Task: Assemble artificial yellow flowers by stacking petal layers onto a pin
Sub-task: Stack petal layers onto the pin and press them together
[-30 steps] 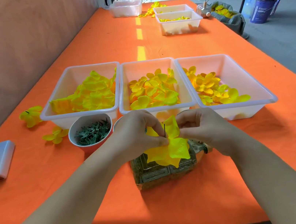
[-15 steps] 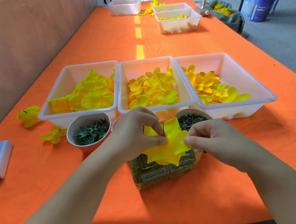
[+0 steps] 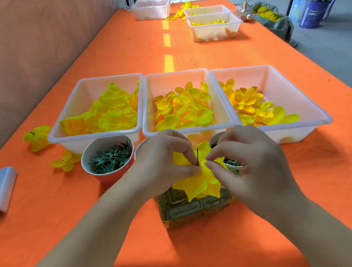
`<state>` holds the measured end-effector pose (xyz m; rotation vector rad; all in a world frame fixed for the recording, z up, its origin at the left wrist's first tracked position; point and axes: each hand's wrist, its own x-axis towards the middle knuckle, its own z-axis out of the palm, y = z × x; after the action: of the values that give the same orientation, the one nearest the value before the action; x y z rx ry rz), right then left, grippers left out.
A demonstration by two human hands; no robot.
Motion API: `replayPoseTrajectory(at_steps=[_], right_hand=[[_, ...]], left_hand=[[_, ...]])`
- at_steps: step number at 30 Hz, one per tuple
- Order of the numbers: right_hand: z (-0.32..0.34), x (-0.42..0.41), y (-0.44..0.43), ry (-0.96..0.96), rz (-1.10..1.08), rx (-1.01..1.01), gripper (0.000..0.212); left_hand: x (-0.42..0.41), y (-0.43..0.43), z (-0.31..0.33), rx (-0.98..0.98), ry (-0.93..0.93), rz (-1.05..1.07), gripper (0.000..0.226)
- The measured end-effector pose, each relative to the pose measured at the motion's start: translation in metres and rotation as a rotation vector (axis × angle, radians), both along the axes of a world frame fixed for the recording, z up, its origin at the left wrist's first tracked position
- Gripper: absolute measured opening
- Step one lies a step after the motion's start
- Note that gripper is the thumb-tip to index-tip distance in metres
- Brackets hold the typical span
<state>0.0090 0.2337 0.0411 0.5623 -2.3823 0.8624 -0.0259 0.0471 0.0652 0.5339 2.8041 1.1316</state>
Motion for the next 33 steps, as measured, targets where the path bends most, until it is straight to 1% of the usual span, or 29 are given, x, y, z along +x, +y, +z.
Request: replayPoseTrajectory(at_steps=[2,4,8,9,12,14,16,19,21,23,24,25,26,28,29,30,31,32,33], right_hand=[[0.001,-0.002,-0.007,-0.076,0.041,-0.009,0.003],[-0.001,-0.005,-0.014,-0.179,0.071,-0.090,0.008],[-0.007,-0.009,-0.020,-0.283,-0.012,-0.313,0.021],[-0.008,-0.009,-0.020,-0.297,-0.023,-0.341,0.022],[-0.005,-0.012,-0.019,-0.342,0.020,-0.267,0.022],[-0.001,-0.015,-0.018,-0.360,0.047,-0.213,0.025],[0.000,-0.017,-0.017,-0.358,0.055,-0.161,0.027],[-0.002,-0.020,-0.016,-0.359,0.056,-0.112,0.024],[-0.002,-0.021,-0.014,-0.380,0.065,-0.113,0.026],[-0.002,-0.022,-0.013,-0.404,0.075,-0.117,0.026],[-0.002,-0.023,-0.013,-0.417,0.079,-0.124,0.025],[-0.001,-0.023,-0.013,-0.432,0.081,-0.127,0.025],[-0.001,-0.023,-0.013,-0.444,0.084,-0.125,0.025],[-0.001,-0.023,-0.013,-0.458,0.089,-0.121,0.027],[0.000,-0.023,-0.013,-0.463,0.092,-0.122,0.028],[0.000,-0.023,-0.013,-0.463,0.094,-0.119,0.030],[0.001,-0.023,-0.013,-0.459,0.095,-0.111,0.032],[0.001,-0.022,-0.013,-0.455,0.094,-0.104,0.035],[0.001,-0.022,-0.014,-0.453,0.092,-0.102,0.037]], left_hand=[[0.000,0.000,0.000,-0.003,0.002,-0.008,0.026],[-0.001,-0.001,0.000,-0.005,0.006,-0.004,0.024],[-0.003,-0.004,-0.002,0.031,0.014,0.025,0.018],[-0.003,-0.005,-0.002,0.039,0.013,0.025,0.016],[-0.003,-0.005,-0.004,0.047,0.026,0.025,0.015],[-0.005,-0.007,-0.005,0.039,0.027,0.012,0.015],[-0.007,-0.011,-0.007,0.034,0.017,-0.014,0.016],[-0.010,-0.020,-0.009,0.063,0.002,-0.073,0.018],[-0.011,-0.027,-0.008,0.111,-0.050,-0.123,0.018],[-0.020,-0.036,-0.004,0.188,-0.141,-0.156,0.017],[-0.028,-0.043,0.000,0.238,-0.166,-0.138,0.016],[-0.040,-0.050,0.002,0.277,-0.145,-0.076,0.014],[-0.056,-0.060,0.003,0.270,-0.068,0.031,0.012],[-0.097,-0.082,0.003,0.079,0.187,0.296,0.013],[-0.118,-0.095,0.001,-0.037,0.278,0.407,0.013],[-0.138,-0.108,-0.001,-0.143,0.311,0.487,0.012],[-0.155,-0.119,-0.005,-0.237,0.280,0.529,0.015],[-0.170,-0.127,-0.010,-0.325,0.199,0.540,0.023],[-0.181,-0.131,-0.016,-0.405,0.101,0.520,0.036]])
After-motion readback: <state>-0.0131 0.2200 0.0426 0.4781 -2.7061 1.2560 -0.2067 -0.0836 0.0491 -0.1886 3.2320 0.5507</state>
